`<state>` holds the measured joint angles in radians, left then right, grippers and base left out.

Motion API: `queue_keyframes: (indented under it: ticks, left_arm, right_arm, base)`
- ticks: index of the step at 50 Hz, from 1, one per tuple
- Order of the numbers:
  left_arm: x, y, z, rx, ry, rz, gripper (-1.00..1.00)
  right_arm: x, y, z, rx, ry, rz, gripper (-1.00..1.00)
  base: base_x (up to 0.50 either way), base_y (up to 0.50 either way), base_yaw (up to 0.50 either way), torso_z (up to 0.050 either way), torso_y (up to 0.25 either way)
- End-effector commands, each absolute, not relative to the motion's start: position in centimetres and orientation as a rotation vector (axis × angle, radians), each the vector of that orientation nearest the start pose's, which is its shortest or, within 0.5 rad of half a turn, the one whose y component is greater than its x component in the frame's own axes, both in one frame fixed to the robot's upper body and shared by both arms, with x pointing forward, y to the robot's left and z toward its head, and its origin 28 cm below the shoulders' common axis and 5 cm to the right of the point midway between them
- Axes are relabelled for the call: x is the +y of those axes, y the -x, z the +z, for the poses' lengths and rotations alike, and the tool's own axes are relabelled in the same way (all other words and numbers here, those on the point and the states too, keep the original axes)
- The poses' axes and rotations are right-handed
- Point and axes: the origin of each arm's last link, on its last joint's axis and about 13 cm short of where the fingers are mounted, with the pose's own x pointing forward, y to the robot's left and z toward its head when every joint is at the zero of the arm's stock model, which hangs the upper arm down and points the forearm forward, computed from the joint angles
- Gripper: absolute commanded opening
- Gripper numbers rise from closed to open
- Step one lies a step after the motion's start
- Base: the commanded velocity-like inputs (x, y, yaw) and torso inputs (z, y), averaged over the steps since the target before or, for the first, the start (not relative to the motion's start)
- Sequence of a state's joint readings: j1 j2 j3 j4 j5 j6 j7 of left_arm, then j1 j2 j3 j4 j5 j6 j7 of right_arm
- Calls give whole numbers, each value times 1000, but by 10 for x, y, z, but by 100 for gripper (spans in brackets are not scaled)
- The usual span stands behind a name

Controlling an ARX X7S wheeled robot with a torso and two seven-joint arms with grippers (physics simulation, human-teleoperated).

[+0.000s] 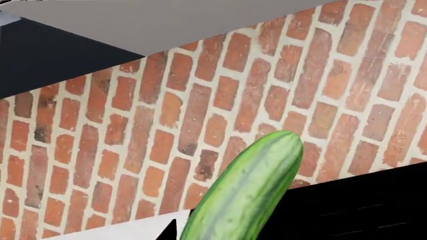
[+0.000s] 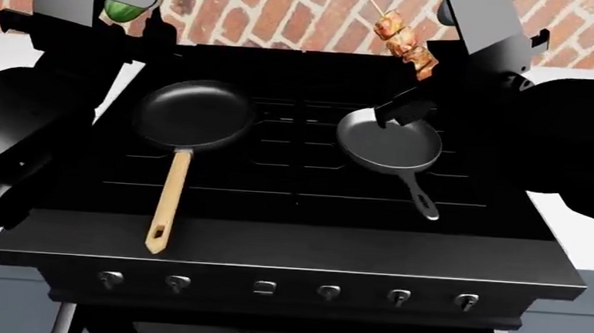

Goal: Place both pans onto different burners. Then place the pickle and the skewer on different pans.

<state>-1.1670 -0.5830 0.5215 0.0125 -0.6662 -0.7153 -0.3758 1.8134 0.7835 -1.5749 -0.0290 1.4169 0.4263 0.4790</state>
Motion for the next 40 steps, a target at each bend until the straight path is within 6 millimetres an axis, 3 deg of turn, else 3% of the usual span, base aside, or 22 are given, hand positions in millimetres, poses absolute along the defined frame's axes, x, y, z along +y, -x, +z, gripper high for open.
queue_keyframes:
  ticks: [1, 16, 40]
  left_arm:
    - [261, -341, 285, -201, -262, 51, -100]
    - [265, -336, 289, -217, -239, 69, -100]
    - [267, -335, 288, -211, -241, 83, -100]
  right_arm:
    - [-136, -312, 313, 1, 428, 242, -100]
    - [-135, -312, 307, 10, 411, 254, -100]
    - [-133, -313, 305, 34, 415, 267, -100]
  base:
    - [500, -101, 0, 0, 0]
    - [500, -110, 0, 0, 2]
    - [62, 0, 0, 0, 1]
